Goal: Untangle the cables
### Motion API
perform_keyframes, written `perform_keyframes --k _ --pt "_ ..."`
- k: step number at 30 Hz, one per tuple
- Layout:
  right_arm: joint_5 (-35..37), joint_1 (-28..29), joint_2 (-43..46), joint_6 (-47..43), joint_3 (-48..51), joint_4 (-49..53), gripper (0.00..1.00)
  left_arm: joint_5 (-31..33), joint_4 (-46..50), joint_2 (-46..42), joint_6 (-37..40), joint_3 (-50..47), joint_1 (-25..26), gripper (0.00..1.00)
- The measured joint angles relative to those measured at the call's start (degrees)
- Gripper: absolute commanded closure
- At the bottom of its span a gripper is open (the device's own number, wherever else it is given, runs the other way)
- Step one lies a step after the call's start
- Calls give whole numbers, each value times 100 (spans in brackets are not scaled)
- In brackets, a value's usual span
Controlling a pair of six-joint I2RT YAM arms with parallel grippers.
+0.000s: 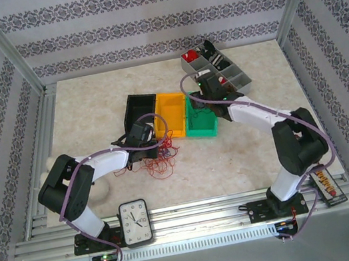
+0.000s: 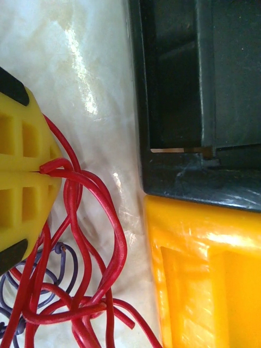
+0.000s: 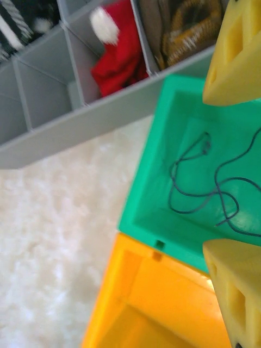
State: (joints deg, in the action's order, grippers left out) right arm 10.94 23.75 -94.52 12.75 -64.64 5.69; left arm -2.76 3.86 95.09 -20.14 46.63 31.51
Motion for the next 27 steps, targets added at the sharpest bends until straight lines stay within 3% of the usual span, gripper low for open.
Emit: perform_keyframes --k 4,8,13,19,27 --pt "-212 -76 295 42 0 -114 39 -4 -2 -11 9 -9 0 100" --pt "-1034 90 686 94 352 -273 43 -114 0 -118 44 -76 0 100" --pt "-2103 929 863 103 1023 -378 53 -527 0 -170 83 -107 -13 100" --pt "-2911 1904 358 -81 1209 -304 62 -1215 0 -170 144 -107 -164 100" --pt "-3311 1998 -247 -409 879 61 57 -1419 13 -170 151 -107 -229 100"
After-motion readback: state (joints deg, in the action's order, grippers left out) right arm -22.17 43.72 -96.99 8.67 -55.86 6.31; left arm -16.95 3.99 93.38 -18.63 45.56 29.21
